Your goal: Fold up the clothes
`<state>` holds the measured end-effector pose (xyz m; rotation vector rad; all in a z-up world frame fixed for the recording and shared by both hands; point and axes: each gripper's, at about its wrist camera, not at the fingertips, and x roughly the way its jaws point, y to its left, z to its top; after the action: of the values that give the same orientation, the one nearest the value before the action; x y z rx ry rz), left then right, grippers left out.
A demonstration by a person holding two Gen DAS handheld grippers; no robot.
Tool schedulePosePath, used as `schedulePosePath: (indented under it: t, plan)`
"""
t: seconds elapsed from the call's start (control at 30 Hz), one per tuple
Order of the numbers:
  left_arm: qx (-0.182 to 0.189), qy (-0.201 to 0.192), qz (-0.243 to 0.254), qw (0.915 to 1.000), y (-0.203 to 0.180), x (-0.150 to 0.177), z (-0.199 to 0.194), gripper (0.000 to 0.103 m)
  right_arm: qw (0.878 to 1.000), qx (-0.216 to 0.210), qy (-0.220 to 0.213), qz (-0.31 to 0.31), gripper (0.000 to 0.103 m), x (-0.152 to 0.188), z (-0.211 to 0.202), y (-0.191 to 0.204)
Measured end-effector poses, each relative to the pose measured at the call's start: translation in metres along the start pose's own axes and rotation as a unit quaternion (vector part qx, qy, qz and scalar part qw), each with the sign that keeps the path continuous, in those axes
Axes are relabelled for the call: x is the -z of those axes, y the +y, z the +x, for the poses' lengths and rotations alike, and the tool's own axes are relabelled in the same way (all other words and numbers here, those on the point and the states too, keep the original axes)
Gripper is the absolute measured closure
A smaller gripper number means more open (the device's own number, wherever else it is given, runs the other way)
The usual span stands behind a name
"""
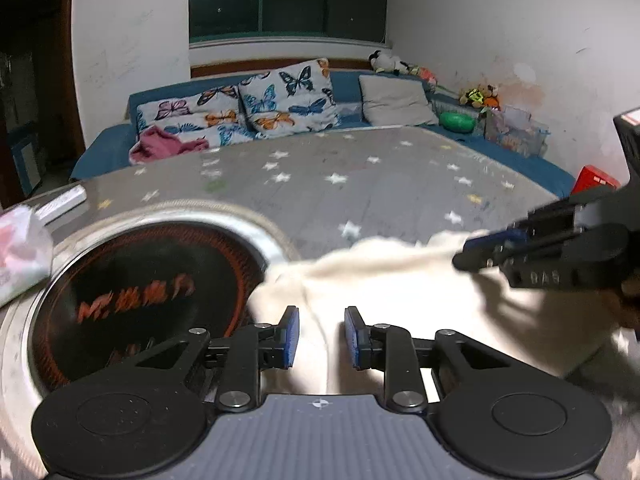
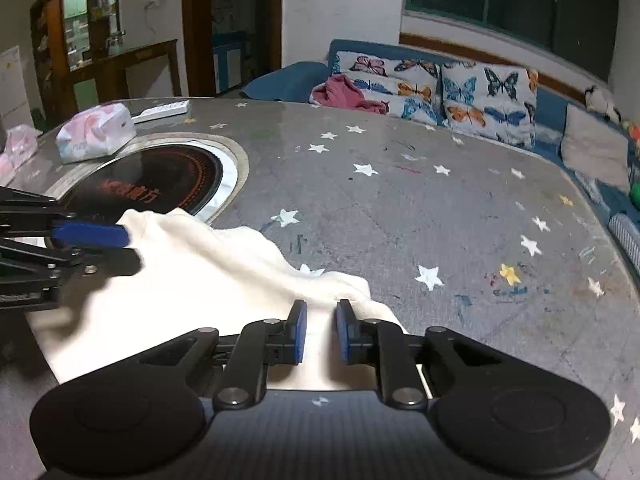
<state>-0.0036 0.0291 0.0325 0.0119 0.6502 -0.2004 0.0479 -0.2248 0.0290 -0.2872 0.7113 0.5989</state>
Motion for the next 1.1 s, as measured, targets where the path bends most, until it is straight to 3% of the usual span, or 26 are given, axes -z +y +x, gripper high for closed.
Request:
schedulePosePath:
  t: [0.17,0.4,0.63,0.8,0.93,1.1]
  plan:
    - [-0.013,0.005,-0.01,0.9999,0.01,0.014,-0.016,0.076,0.999,0.012,-0.006,-0.035,0.087,0.005,-0.002,0.009]
    - [0.016,0.019,-0.05,0.9985,0.013,0.021,-0.027,0.076,0.998,0.012,-0.016,-0.054,0.087,0.016,-0.011,0.013]
    - [0.048,0.033,-0.031,0.9978,-0.008,0.041,-0.06,0.076,0.998,0.002,-0.009,-0.061,0.087,0.037,-0.036,0.018]
    - [0.045,0.019,-0.004,0.9988,-0.019,0.032,-0.076,0.077,0.998,-0.012,0.012,-0.052,0.087,0.046,-0.057,0.021]
    - [0.053,0.008,0.002,0.9986,-0.025,0.013,-0.066,0.078,0.999,-0.027,0.012,-0.036,0.087,0.041,-0.067,0.019]
    - [0.052,0.026,0.018,0.9982,-0.037,-0.001,-0.025,0.078,1.0,-0.03,0.002,-0.005,0.087,0.032,-0.056,0.016]
